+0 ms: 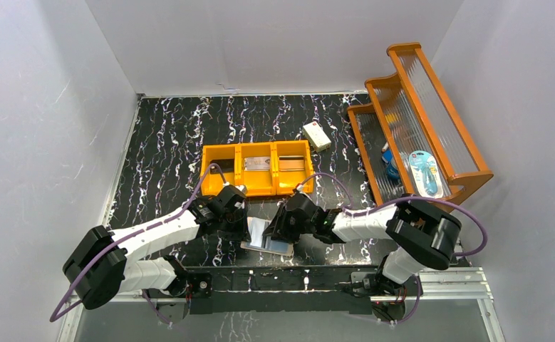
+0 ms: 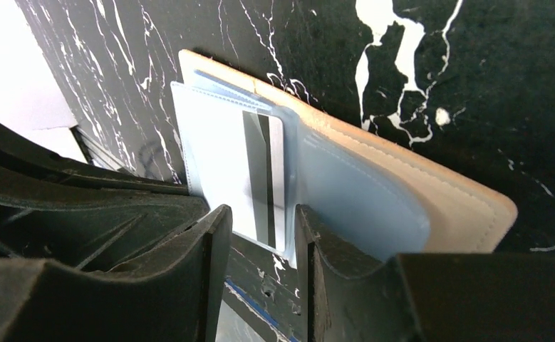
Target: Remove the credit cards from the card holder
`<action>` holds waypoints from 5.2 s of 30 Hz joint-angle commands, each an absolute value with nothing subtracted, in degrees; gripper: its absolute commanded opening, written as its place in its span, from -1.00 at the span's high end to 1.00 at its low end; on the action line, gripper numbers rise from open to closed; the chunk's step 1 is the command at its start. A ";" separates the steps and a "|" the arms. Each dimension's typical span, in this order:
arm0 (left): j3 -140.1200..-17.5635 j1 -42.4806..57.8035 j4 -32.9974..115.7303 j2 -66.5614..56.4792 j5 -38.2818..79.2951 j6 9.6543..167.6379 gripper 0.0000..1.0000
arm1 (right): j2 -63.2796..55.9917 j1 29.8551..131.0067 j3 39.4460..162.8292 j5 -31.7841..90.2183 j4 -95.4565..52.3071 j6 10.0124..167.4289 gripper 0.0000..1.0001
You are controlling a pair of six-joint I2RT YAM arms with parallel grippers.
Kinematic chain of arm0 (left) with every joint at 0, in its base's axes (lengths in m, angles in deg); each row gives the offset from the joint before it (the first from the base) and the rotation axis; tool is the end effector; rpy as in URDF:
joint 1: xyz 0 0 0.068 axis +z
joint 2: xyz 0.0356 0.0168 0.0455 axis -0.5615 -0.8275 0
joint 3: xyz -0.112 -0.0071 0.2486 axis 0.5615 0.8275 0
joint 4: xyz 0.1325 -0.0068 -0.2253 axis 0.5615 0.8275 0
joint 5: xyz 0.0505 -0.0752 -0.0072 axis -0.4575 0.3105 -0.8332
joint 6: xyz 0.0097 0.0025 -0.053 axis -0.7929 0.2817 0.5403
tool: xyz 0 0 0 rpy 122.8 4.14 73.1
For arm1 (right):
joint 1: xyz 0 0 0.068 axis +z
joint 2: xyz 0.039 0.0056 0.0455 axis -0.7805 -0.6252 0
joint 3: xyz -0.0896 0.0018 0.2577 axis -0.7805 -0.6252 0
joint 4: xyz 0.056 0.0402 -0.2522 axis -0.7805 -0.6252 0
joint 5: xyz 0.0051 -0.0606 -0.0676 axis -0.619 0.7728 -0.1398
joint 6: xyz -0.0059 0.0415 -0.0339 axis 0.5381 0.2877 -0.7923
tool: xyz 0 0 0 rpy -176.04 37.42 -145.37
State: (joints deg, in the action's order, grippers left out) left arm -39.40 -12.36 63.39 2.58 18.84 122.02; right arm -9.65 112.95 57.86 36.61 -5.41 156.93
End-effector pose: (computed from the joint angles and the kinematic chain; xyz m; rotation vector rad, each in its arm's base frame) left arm 0.1470 -0.1610 0.1767 0.0861 2.7035 -0.7198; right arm 0.1338 0.2483 0.1427 0.2984 2.5680 1.1438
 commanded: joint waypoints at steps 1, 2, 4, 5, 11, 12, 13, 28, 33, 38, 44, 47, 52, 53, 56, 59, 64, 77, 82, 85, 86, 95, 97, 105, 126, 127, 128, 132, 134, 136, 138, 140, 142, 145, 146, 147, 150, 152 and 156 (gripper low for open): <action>-39.22 -12.55 65.14 2.62 17.31 121.01 0.95 | -11.70 112.31 57.37 34.57 -3.25 158.35 0.08; -39.03 -12.59 65.10 2.46 17.26 121.08 0.95 | -11.93 112.33 57.52 34.66 -3.92 158.63 0.09; -38.77 -12.57 65.01 2.08 17.26 121.33 0.95 | -12.69 112.36 57.88 34.77 -5.07 158.98 0.09; -38.55 -12.55 64.96 1.90 17.26 121.42 0.95 | -13.00 112.38 57.93 34.75 -5.17 158.99 0.09; -37.57 -12.57 64.48 1.70 17.26 121.88 0.95 | -15.17 112.34 57.69 33.35 -2.38 159.41 0.27; -37.43 -12.59 64.43 1.72 17.30 122.01 0.95 | -15.22 112.37 57.61 33.34 -2.10 159.56 0.28; -37.37 -12.60 64.35 1.71 17.34 122.13 0.95 | -15.16 112.33 57.52 33.34 -1.83 159.58 0.34; -36.99 -12.57 64.39 2.29 17.08 122.76 0.95 | -11.52 112.34 55.83 35.75 -2.20 158.90 0.77; -37.17 -12.59 64.48 2.57 17.08 122.77 0.92 | -10.23 112.37 55.13 36.92 -3.91 159.00 0.75; -37.43 -12.57 64.57 2.67 17.49 122.77 0.87 | -10.53 112.37 55.56 36.22 -3.10 158.53 0.63; -37.95 -12.56 64.56 2.32 18.41 122.17 0.85 | -12.83 112.33 57.49 34.33 -3.14 158.05 0.35; -38.03 -12.58 64.59 2.15 18.66 122.28 0.85 | -12.99 112.39 57.17 34.73 -2.63 158.54 0.26; -38.13 -12.56 64.58 1.77 18.75 122.34 0.85 | -14.01 112.37 57.32 34.38 -2.15 158.63 0.32; -38.20 -12.54 64.64 1.68 18.87 122.19 0.85 | -14.00 112.35 57.32 34.58 -2.50 158.63 0.40; -38.40 -12.59 64.66 1.58 18.97 121.98 0.85 | -13.39 112.39 57.04 35.36 -3.88 158.55 0.65; -38.32 -12.56 64.80 2.17 18.60 122.30 0.85 | -12.06 112.34 56.73 36.69 -5.81 158.46 0.99; -38.31 -12.60 65.09 2.99 17.97 122.59 0.86 | -9.50 112.39 56.41 39.35 -9.34 157.77 1.00; -43.62 -12.60 64.82 1.23 17.69 120.79 0.46 | -11.23 112.35 56.88 38.35 -8.41 157.85 0.98; -44.93 -12.55 65.13 -2.15 16.82 118.99 0.44 | -11.47 112.34 56.54 38.19 -8.25 158.23 0.92; -45.39 -12.62 66.03 -4.58 16.67 118.20 0.46 | -11.41 112.31 56.40 38.12 -7.72 158.46 0.90; -45.36 -12.60 66.38 -5.14 16.46 118.01 0.47 | -11.31 112.25 56.29 38.08 -7.53 158.46 0.90; -45.43 -12.67 68.34 -6.02 14.69 116.37 0.56 | -10.83 112.17 54.06 36.50 -0.66 159.61 0.80; -45.34 -12.68 68.96 -6.52 14.09 116.68 0.56 | -10.40 112.20 52.40 36.45 4.28 160.74 0.69; -44.14 -12.77 69.04 -7.56 14.80 117.49 0.62 | -13.63 111.98 52.26 34.60 9.61 161.64 0.52; -43.56 -12.77 69.05 -5.26 14.97 118.36 0.63 | -7.05 111.94 47.14 38.84 10.44 161.19 1.00; -43.63 -12.75 69.05 -5.05 15.04 118.45 0.63 | -6.47 111.86 47.01 38.83 10.40 161.22 1.00; -43.67 -12.73 69.05 -4.83 15.06 118.53 0.62 | -5.97 111.77 47.12 38.53 10.41 161.19 1.00; -44.33 -12.75 69.12 -4.21 15.23 118.64 0.61 | -4.30 111.55 48.14 38.15 8.77 161.07 1.00; -44.75 -12.77 69.34 -3.88 15.23 118.56 0.60 | -3.67 111.57 48.66 38.17 7.84 160.61 1.00; -45.20 -12.77 69.67 -3.50 15.16 118.55 0.57 | -3.01 111.47 49.17 38.48 6.60 160.36 1.00; -45.50 -12.77 70.19 -2.89 14.90 118.78 0.53 | -2.17 111.48 49.55 38.91 4.84 160.12 1.00; -45.84 -12.77 70.58 -1.82 14.59 119.30 0.50 | -0.65 111.47 49.75 39.56 3.38 159.69 1.00; -45.88 -12.73 70.79 -0.45 14.33 119.83 0.44 | 1.10 111.46 49.93 40.54 1.39 159.16 1.00; -45.96 -12.73 70.85 1.44 13.95 120.70 0.32 | 4.29 111.50 49.81 42.37 -1.15 158.29 1.00; -46.04 -12.65 71.15 1.94 13.65 121.20 0.29 | 5.31 111.49 49.72 42.97 -1.77 158.02 1.00; -46.29 -12.47 71.61 2.43 13.46 121.52 0.24 | 6.41 111.50 49.56 43.52 -2.32 157.76 1.00; -46.75 -11.57 72.14 4.59 13.58 122.10 0.11 | 9.14 111.50 48.84 44.77 -2.93 157.02 1.00; -47.01 -10.57 72.12 6.09 14.45 122.03 0.02 | 10.28 111.51 48.40 45.08 -2.87 156.76 1.00; -47.58 -7.65 71.93 8.52 18.06 120.76 -0.09 | 11.30 111.51 48.18 44.03 -0.71 154.69 1.00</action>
State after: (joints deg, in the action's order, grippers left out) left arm -45.17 -10.15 70.76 5.50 15.08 121.21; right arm 9.82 111.68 47.85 42.97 -2.89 157.67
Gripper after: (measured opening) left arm 0.518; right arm 0.053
